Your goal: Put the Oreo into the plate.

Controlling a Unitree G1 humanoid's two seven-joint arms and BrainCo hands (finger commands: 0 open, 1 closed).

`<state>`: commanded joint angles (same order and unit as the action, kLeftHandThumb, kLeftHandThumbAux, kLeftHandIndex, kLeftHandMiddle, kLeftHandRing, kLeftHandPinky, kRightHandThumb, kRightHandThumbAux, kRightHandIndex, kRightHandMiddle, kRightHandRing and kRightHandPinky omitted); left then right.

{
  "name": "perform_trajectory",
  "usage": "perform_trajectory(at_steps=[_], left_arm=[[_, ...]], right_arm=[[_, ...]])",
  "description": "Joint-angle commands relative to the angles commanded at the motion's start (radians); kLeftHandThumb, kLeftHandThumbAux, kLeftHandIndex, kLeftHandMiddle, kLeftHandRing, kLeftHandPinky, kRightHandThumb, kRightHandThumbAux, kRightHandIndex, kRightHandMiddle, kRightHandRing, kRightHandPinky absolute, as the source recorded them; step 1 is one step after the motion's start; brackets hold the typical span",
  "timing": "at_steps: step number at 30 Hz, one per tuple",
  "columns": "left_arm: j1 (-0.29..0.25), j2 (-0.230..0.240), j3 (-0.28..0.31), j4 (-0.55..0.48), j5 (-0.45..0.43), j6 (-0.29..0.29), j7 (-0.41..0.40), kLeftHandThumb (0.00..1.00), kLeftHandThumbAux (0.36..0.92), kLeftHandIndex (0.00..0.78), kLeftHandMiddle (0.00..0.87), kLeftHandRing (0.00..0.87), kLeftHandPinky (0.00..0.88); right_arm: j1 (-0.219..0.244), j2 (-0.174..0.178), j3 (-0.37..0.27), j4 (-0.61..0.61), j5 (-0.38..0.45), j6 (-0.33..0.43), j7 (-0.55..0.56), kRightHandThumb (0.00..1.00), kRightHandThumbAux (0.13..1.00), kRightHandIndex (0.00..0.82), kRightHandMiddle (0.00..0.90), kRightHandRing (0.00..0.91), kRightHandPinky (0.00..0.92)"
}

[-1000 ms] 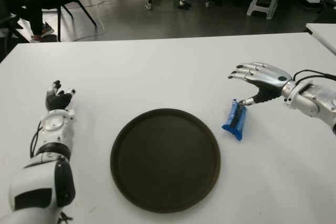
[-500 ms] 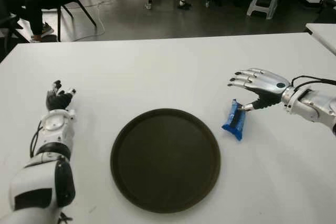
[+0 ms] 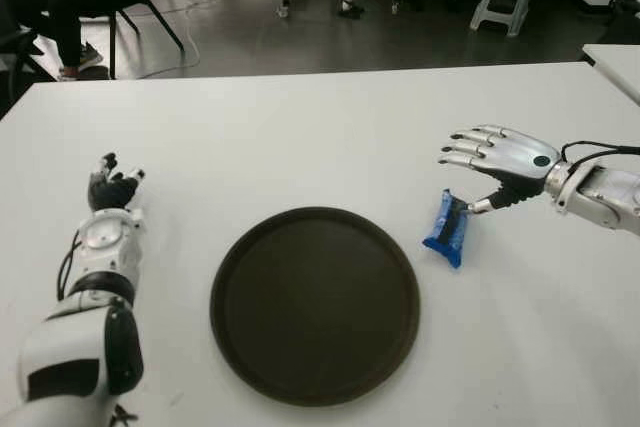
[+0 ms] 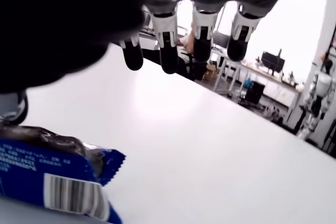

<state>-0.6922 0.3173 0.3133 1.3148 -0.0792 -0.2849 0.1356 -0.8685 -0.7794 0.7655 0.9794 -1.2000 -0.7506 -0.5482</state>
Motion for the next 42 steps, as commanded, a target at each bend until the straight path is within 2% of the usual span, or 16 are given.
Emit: perform_trajectory(at_steps=[3, 8, 10, 16, 19, 32, 42], left_arm=[[0.000, 0.000, -0.002, 0.000, 0.001, 0.000, 0.003, 0.002, 0.833, 0.000, 0.006, 0.020, 0.052], [0.000, 0.000, -0.003, 0.000, -0.001, 0.004, 0.006, 0.000, 0.836, 0.000, 0.002, 0.013, 0.043], [0.000, 0.001, -0.004, 0.001, -0.001, 0.006, 0.006, 0.000, 0.834, 0.000, 0.002, 0.011, 0.043], [0.000, 0.001, 0.001, 0.001, -0.007, 0.006, 0.001, 0.001, 0.840, 0.000, 0.000, 0.004, 0.039], [0.000, 0.001, 0.003, 0.001, -0.009, 0.007, 0.000, 0.000, 0.836, 0.000, 0.001, 0.005, 0.040], [0.000, 0.001, 0.004, 0.001, -0.007, 0.005, 0.003, 0.000, 0.828, 0.000, 0.000, 0.008, 0.042], [-0.001, 0.001, 0.003, 0.002, -0.004, 0.007, 0.003, 0.000, 0.828, 0.000, 0.000, 0.005, 0.038]], right_arm=[[-0.011, 0.000, 0.020, 0.008, -0.018, -0.006, -0.027, 0.140, 0.341, 0.000, 0.000, 0.000, 0.000], [-0.027, 0.000, 0.046, 0.017, -0.040, -0.003, -0.040, 0.050, 0.526, 0.000, 0.000, 0.000, 0.000], [-0.031, 0.000, 0.054, 0.018, -0.048, 0.004, -0.051, 0.028, 0.633, 0.000, 0.000, 0.000, 0.000], [-0.036, 0.002, 0.077, 0.020, -0.076, 0.032, -0.091, 0.009, 0.776, 0.000, 0.000, 0.000, 0.000], [-0.037, 0.004, 0.086, 0.023, -0.087, 0.047, -0.101, 0.002, 0.811, 0.000, 0.000, 0.000, 0.000], [-0.045, 0.007, 0.112, 0.038, -0.095, 0.048, -0.122, 0.000, 0.859, 0.000, 0.000, 0.000, 0.000], [-0.061, 0.014, 0.143, 0.047, -0.114, 0.048, -0.105, 0.000, 0.844, 0.000, 0.000, 0.000, 0.000]])
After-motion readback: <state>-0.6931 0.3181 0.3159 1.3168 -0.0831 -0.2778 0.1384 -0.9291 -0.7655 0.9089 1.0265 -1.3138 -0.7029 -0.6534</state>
